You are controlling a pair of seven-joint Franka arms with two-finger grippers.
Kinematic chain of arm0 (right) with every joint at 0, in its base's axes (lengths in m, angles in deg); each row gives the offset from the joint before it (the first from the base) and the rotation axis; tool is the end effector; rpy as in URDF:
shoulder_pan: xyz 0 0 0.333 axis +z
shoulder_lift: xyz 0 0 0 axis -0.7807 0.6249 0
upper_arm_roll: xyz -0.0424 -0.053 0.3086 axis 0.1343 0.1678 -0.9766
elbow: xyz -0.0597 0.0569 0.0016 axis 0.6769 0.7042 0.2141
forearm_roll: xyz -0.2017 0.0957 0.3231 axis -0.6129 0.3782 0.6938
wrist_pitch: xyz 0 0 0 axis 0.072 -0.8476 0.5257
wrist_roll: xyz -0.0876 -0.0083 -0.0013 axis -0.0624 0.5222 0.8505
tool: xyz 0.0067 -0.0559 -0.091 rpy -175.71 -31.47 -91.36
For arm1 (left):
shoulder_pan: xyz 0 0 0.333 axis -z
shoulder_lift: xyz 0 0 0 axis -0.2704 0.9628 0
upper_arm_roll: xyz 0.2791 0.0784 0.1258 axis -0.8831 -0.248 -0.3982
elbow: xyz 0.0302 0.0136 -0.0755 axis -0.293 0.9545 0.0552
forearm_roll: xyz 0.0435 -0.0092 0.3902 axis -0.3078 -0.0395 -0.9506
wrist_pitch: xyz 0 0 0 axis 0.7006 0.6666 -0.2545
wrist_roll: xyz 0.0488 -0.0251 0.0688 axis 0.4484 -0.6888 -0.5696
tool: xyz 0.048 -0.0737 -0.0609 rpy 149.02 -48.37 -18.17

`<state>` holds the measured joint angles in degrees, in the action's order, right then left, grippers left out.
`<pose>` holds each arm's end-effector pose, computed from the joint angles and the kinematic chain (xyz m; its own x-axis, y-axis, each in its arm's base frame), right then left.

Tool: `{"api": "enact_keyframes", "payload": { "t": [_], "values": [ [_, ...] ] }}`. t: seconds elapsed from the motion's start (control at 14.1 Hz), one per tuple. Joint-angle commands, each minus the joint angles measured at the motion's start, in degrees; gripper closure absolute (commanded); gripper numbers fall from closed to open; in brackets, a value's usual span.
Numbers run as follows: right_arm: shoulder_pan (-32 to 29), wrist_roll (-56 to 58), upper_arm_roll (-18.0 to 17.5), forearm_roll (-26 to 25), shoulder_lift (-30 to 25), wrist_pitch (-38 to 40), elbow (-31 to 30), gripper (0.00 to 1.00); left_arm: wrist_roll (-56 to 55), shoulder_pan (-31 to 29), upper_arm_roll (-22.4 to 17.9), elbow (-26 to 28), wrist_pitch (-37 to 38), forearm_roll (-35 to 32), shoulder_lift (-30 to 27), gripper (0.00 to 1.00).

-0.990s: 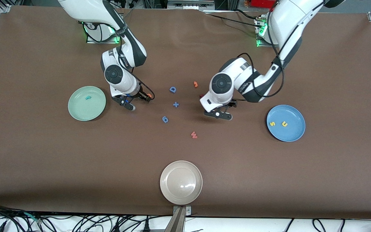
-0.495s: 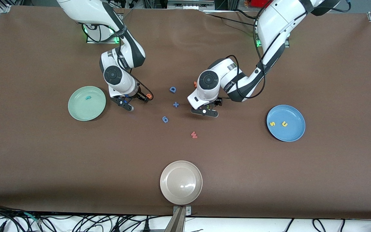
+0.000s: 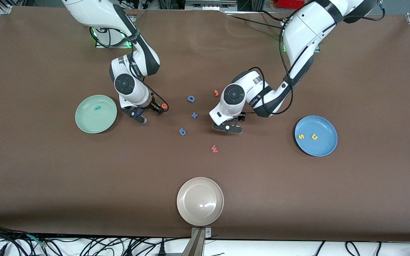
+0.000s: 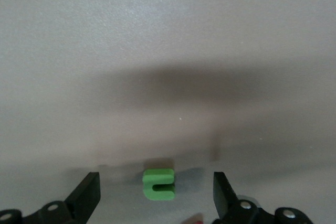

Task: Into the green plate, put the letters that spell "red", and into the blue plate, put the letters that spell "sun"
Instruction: 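Grip the green u with the left gripper while the right gripper holds the d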

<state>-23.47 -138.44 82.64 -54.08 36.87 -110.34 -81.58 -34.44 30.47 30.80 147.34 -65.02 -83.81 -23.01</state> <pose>0.4617 0.2670 0.1695 0.8319 -0.5317 -0.1589 -0.5312 -0.8458 0.0494 0.5066 -0.4135 0.1737 0.9776 -0.1472 -0.1502 -0.1481 -0.9890 0.0054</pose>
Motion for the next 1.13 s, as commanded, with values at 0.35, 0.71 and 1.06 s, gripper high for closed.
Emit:
{"api": "enact_keyframes", "payload": {
  "t": [0.35,0.71,1.06],
  "values": [
    [0.71,-3.99,-0.17,-0.86,0.24,-0.97,0.17,0.3,-0.94,0.86,-0.1,-0.56,-0.13,-2.91,1.64,0.38],
    [0.71,-4.44,-0.26,-0.86,0.24,-0.53,0.61,0.3,-0.59,0.77,-0.1,-0.65,0.4,-2.91,1.21,0.99],
    [0.62,-4.26,-0.26,-0.86,0.33,-0.44,0.61,0.66,-0.5,0.16,-0.01,-1.17,2.77,-2.91,0.33,1.0]
  ]
}}
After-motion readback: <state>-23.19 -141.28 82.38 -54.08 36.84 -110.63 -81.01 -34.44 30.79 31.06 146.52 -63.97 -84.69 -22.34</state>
